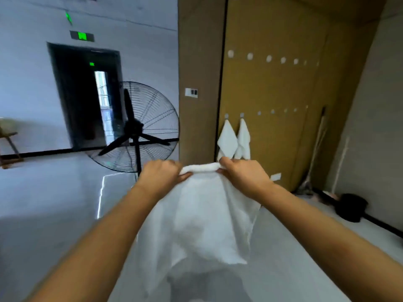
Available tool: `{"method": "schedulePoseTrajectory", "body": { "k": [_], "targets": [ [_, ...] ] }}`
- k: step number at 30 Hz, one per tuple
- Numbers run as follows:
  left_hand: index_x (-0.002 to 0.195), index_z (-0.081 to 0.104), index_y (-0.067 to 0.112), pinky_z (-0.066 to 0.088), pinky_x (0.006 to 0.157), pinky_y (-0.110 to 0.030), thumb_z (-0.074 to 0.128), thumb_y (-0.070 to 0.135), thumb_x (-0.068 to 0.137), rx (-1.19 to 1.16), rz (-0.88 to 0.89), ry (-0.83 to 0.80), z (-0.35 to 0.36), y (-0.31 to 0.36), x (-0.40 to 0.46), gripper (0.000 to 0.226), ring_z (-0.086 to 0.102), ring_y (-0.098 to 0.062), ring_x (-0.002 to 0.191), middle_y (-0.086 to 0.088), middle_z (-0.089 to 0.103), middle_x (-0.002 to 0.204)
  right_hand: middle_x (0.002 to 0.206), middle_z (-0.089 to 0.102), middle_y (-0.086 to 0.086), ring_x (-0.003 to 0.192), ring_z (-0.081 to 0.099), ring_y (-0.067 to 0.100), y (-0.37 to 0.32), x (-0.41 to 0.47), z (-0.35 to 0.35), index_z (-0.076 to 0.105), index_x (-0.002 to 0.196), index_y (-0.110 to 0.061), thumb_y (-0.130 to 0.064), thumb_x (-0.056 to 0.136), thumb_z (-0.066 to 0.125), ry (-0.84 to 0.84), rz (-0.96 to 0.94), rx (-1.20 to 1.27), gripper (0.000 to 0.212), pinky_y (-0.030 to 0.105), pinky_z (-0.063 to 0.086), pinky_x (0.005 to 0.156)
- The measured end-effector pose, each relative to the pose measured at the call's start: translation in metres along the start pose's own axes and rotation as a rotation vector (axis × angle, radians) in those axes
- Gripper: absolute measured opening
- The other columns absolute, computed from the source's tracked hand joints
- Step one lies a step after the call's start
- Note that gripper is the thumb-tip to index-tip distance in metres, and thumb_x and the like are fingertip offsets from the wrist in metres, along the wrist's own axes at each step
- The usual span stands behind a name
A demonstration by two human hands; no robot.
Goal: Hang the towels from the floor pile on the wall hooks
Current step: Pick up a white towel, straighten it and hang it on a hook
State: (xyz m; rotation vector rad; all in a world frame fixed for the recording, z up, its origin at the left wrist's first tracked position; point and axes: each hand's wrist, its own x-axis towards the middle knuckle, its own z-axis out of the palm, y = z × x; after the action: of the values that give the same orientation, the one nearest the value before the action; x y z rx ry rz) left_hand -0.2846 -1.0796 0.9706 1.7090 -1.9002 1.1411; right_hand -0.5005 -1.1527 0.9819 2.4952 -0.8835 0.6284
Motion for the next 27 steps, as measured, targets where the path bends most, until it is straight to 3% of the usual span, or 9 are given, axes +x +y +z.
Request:
{"method": "schedulePoseTrajectory", "body": {
  "k": [5, 8, 12, 13, 15, 17, 19, 23, 27],
  "targets": [
    [0.042, 0.051, 0.012, 0.027, 0.035, -0.013, 0.090, 0.041, 0.046, -0.158, 0.069, 0.034, 0.058, 0.079, 0.076, 0.049, 0.041, -0.020, 0.022, -0.005, 0.044, 0.034, 0.096, 0.062, 0.008, 0.083, 0.060, 0.030, 0.085, -0.033, 0.023, 0.046, 0.119, -0.014, -0.029, 0.100, 0.036, -0.049, 0.297, -0.004, 0.026, 0.034, 0.042, 0.062],
    [0.043, 0.053, 0.013, 0.027, 0.034, -0.014, 0.088, 0.043, 0.050, -0.211, 0.109, 0.039, 0.098, 0.111, 0.119, 0.047, 0.042, -0.021, 0.023, -0.003, 0.045, 0.034, 0.092, 0.057, 0.007, 0.080, 0.055, 0.025, 0.131, -0.029, 0.046, 0.049, 0.104, -0.010, -0.024, 0.099, 0.038, -0.089, 0.518, 0.143, 0.018, 0.038, 0.048, 0.069],
    [0.048, 0.057, 0.010, 0.030, 0.035, -0.018, 0.087, 0.038, 0.059, -0.281, 0.178, 0.009, 0.153, 0.137, 0.179, 0.042, 0.044, -0.022, 0.026, -0.005, 0.049, 0.038, 0.081, 0.048, 0.004, 0.073, 0.047, 0.020, 0.195, -0.001, 0.081, 0.046, 0.085, -0.008, -0.014, 0.096, 0.041, -0.119, 0.792, 0.309, 0.013, 0.029, 0.035, 0.056],
    [0.054, 0.059, 0.009, 0.033, 0.036, -0.021, 0.083, 0.039, 0.065, -0.263, 0.202, 0.010, 0.166, 0.142, 0.198, 0.040, 0.049, -0.023, 0.031, -0.006, 0.053, 0.043, 0.080, 0.048, 0.004, 0.072, 0.047, 0.020, 0.212, 0.009, 0.089, 0.047, 0.084, -0.009, -0.009, 0.094, 0.041, -0.112, 0.816, 0.322, 0.012, 0.028, 0.034, 0.054],
    [0.078, 0.064, 0.009, 0.037, 0.051, -0.026, 0.059, 0.047, 0.087, -0.217, 0.228, -0.002, 0.188, 0.148, 0.235, 0.039, 0.063, -0.027, 0.061, -0.009, 0.065, 0.071, 0.081, 0.051, 0.004, 0.072, 0.048, 0.020, 0.243, 0.027, 0.100, 0.049, 0.084, -0.011, -0.003, 0.090, 0.039, -0.093, 0.844, 0.365, 0.014, 0.024, 0.033, 0.051],
    [0.095, 0.061, 0.010, 0.034, 0.061, -0.027, 0.037, 0.051, 0.096, -0.225, 0.215, -0.072, 0.214, 0.153, 0.274, 0.047, 0.063, -0.027, 0.084, -0.009, 0.066, 0.093, 0.078, 0.049, 0.002, 0.069, 0.046, 0.017, 0.275, 0.046, 0.111, 0.047, 0.079, -0.012, -0.003, 0.090, 0.039, -0.092, 0.866, 0.408, 0.017, 0.022, 0.031, 0.050],
    [0.096, 0.059, 0.011, 0.035, 0.063, -0.027, 0.032, 0.052, 0.097, -0.186, 0.227, -0.090, 0.238, 0.160, 0.312, 0.050, 0.062, -0.026, 0.087, -0.008, 0.066, 0.096, 0.073, 0.045, -0.001, 0.065, 0.043, 0.014, 0.307, 0.062, 0.123, 0.043, 0.072, -0.014, -0.006, 0.092, 0.040, -0.080, 0.902, 0.425, 0.022, 0.022, 0.031, 0.050],
    [0.097, 0.060, 0.009, 0.032, 0.062, -0.027, 0.032, 0.053, 0.096, -0.199, 0.256, -0.048, 0.291, 0.185, 0.370, 0.052, 0.062, -0.027, 0.083, -0.009, 0.066, 0.093, 0.081, 0.047, 0.001, 0.078, 0.050, 0.020, 0.363, 0.082, 0.154, 0.047, 0.093, -0.009, -0.018, 0.098, 0.037, -0.066, 0.962, 0.406, 0.014, 0.036, 0.046, 0.071],
    [0.104, 0.061, 0.012, 0.034, 0.063, -0.027, 0.032, 0.050, 0.097, -0.199, 0.273, -0.079, 0.336, 0.208, 0.413, 0.048, 0.062, -0.025, 0.084, -0.007, 0.066, 0.096, 0.076, 0.045, 0.003, 0.075, 0.046, 0.023, 0.418, 0.096, 0.194, 0.042, 0.085, -0.009, -0.020, 0.099, 0.032, -0.002, 0.943, 0.340, 0.020, 0.038, 0.038, 0.065]
  ]
}}
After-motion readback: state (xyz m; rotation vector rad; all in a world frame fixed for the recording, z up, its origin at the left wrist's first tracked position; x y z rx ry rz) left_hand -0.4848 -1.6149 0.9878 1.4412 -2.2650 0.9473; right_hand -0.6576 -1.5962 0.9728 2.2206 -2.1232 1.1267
